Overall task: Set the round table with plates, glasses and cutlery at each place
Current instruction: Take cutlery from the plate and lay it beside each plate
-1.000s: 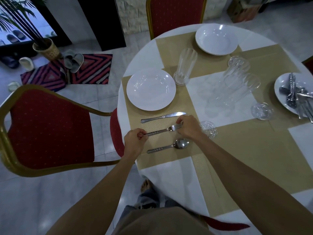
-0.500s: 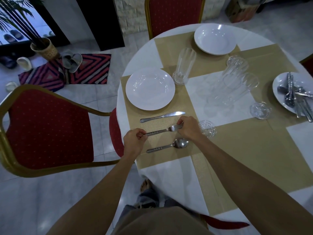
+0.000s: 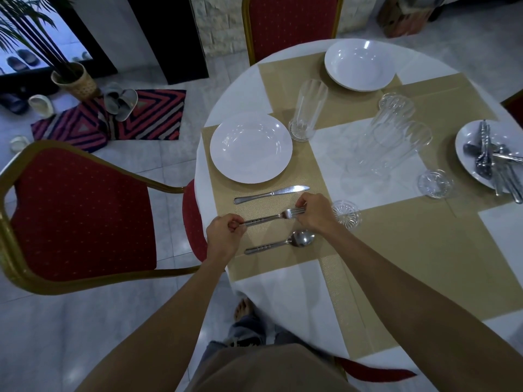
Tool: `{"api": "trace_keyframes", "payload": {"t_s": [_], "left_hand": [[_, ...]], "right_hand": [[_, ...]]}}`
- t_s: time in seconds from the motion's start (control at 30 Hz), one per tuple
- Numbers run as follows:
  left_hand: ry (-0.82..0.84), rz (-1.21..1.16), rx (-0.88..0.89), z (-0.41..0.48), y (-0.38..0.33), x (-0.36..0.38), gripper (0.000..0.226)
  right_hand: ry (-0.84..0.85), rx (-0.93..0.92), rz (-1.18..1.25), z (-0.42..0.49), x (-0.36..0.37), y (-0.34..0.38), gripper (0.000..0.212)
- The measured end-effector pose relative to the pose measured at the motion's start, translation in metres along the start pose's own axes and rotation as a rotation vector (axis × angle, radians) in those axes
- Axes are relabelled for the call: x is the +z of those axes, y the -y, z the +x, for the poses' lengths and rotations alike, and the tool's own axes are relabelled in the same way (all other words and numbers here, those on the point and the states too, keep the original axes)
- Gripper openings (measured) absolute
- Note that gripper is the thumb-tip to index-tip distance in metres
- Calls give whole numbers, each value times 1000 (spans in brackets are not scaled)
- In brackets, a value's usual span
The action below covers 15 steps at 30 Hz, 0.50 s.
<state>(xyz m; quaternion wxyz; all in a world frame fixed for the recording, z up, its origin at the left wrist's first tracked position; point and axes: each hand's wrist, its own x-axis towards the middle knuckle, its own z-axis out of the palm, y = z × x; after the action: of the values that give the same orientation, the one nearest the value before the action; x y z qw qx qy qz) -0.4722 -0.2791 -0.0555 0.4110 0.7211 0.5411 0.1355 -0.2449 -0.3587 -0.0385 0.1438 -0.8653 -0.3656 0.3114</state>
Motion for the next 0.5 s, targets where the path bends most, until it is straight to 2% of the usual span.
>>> {"api": "trace_keyframes", "payload": {"t_s": [0.3,0.5], "left_hand": [[15,-50,-54,-8,1,-5,23],[166,42,11,-30,5,-12,20]], "right_hand": [[32,-11,-41,-8,-11,-1,37],[10,-96,-68,-33,-16,-2,36]]}}
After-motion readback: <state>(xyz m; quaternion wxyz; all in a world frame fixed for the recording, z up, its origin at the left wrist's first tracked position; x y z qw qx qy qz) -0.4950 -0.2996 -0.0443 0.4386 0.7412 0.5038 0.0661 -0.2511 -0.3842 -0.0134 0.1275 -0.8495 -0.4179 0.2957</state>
